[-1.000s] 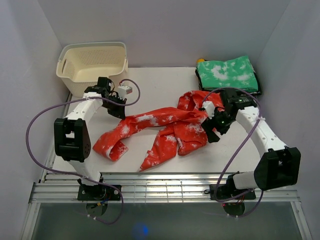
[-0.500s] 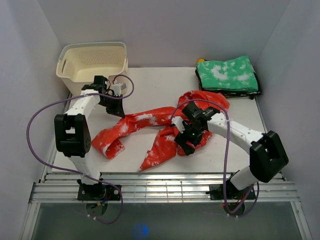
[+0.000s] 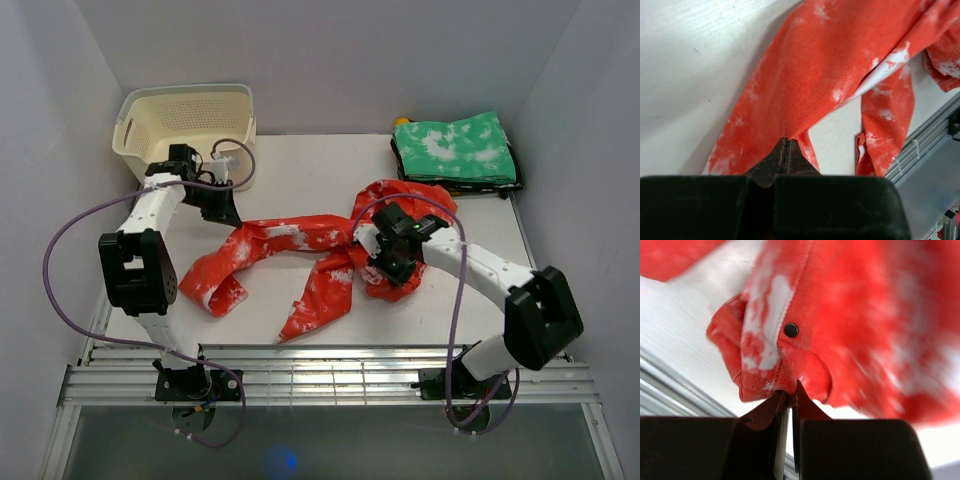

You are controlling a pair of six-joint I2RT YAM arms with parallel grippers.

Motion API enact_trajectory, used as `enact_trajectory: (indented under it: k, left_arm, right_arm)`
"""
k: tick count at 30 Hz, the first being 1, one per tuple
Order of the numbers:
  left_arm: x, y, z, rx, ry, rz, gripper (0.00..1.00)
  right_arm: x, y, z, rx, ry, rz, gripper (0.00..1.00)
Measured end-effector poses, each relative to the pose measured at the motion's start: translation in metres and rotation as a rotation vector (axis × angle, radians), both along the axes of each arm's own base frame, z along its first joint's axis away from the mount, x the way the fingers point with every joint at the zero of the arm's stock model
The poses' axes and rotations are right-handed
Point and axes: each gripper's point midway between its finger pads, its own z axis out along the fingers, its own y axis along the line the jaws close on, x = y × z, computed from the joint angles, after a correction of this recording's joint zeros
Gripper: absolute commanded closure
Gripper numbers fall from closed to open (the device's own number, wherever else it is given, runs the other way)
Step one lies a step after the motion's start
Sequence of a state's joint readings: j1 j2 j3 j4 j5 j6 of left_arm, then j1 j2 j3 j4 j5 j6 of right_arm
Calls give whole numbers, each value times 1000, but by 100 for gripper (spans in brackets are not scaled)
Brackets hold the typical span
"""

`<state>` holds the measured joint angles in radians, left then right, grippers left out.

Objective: Fold and stack the trousers
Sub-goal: Flatten the trousers out

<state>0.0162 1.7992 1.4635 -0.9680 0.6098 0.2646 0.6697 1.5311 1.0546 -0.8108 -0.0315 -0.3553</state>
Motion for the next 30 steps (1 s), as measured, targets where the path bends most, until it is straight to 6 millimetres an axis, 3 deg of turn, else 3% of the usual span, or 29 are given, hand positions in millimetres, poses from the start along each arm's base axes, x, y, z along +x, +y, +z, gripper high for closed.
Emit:
enact_trajectory:
  k: [3,8,10,13,18,22,26,27,29,30]
  left_arm:
    - [13,3,36,-75,-84,-21,100]
    - [18,-12,104,-191,-274,-116,100]
    - [15,-21,129,-223,-333,-152,100]
    - [21,-25,154,-217,-408,-163,100]
    - [40,-7,155,-127,-440,-86,100]
    - [38,-11,142,-145,-404,-148,100]
    - [5,-32,126,-196,-356,-306,100]
    - [-8,-45,122,-204,-351,-367,100]
    - [-42,-72,108,-200,-330,-497,100]
    - [-71,-93,98,-199,-302,-594,100]
  right_arm:
    - [23,-29,36,14,-168,-45,92]
    - [60,-102,102,-4,-451,-162,92]
    - [65,-126,112,-47,-509,-172,92]
    - [61,-154,102,-119,-540,-135,92]
    - [38,-202,70,-230,-529,-84,92]
    - [43,-223,77,-243,-573,-85,92]
    - [46,-247,76,-266,-571,-118,92]
    - [46,-255,74,-280,-563,-134,92]
    - [46,-266,69,-303,-542,-156,92]
    - [47,-270,67,-314,-530,-161,92]
